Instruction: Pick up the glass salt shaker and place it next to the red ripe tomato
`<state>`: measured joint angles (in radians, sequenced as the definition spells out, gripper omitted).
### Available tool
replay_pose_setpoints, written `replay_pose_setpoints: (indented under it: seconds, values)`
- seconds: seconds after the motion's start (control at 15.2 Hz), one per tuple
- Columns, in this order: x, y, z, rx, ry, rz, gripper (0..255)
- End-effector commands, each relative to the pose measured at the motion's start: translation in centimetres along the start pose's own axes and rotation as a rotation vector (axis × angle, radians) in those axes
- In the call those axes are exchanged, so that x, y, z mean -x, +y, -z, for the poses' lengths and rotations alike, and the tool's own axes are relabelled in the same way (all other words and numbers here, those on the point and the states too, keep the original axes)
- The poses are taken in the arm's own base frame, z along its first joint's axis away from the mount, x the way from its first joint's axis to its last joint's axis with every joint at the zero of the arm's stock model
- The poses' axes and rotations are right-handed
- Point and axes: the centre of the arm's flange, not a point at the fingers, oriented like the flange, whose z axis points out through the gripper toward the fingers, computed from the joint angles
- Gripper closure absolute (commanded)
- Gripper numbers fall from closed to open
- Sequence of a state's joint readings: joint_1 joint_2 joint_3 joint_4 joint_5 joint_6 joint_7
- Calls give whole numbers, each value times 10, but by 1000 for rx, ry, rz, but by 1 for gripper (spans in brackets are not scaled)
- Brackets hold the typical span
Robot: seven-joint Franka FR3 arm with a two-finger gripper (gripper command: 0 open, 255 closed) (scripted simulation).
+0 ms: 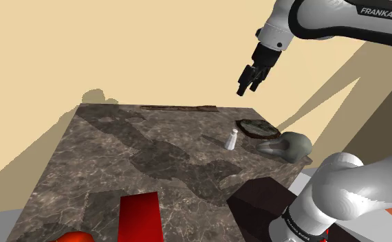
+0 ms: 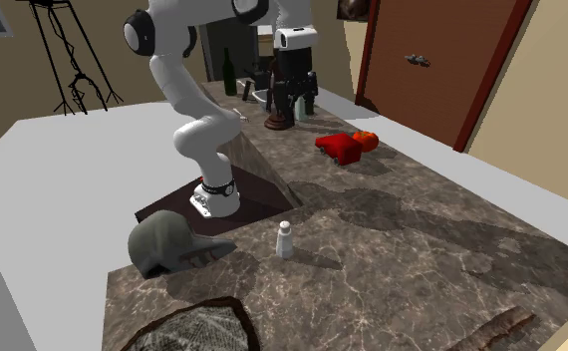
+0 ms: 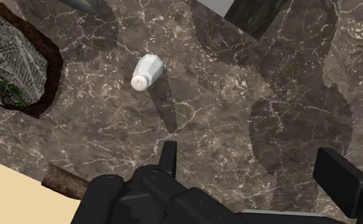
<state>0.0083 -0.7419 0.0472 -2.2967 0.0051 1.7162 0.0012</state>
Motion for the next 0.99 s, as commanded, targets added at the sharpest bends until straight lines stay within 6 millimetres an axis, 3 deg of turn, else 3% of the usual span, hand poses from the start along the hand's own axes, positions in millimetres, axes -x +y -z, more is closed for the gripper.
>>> replay_pose_setpoints:
  seconds: [0.0, 0.92]
  values:
    - [0, 0, 0, 0, 0, 0, 0]
    - [-14, 101, -159, -45, -25, 47, 0]
